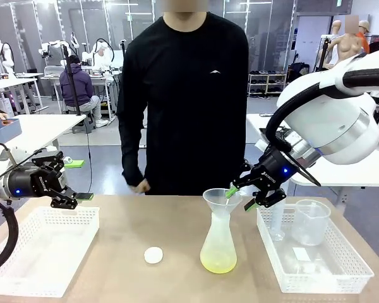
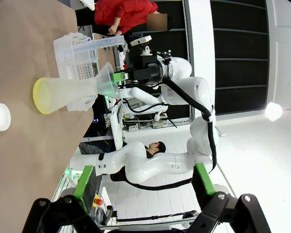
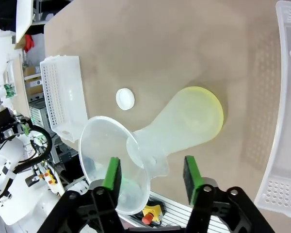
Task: Prepare the solutions needed for the experiment.
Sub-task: Once the solution is in the Big flask , pick up the Plastic Funnel and place it back into the right Organizing basket.
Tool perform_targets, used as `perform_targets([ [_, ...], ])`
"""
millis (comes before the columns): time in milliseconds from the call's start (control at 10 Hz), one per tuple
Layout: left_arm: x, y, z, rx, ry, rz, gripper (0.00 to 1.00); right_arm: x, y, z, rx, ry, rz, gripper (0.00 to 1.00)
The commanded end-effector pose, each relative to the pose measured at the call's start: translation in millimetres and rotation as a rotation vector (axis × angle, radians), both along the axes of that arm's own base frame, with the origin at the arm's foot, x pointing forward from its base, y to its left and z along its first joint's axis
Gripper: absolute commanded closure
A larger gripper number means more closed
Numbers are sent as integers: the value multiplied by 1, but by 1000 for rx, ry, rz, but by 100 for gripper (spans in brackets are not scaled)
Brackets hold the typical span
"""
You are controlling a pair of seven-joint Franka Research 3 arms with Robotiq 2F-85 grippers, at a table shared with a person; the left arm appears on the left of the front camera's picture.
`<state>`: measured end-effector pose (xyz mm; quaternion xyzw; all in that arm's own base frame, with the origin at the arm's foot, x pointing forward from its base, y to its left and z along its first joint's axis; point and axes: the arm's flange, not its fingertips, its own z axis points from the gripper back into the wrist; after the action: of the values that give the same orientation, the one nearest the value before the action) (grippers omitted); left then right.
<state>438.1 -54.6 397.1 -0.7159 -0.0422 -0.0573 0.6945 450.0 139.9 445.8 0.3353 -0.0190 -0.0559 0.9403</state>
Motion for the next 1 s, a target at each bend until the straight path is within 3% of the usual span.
perform_targets([
  [0, -1, 0, 1, -3, -10, -1, 0, -1, 8, 2, -19, 18, -28, 56],
  [300, -1, 0, 1, -3, -10, -1, 0, -4, 10, 1, -21, 17, -22, 88],
  [500, -1, 0, 1, -3, -10, -1, 0, -5, 10, 0, -25, 19, -24, 100],
  [900, -1, 0, 1, -3, -10, -1, 0, -17, 9, 6, -54, 15, -31, 100],
])
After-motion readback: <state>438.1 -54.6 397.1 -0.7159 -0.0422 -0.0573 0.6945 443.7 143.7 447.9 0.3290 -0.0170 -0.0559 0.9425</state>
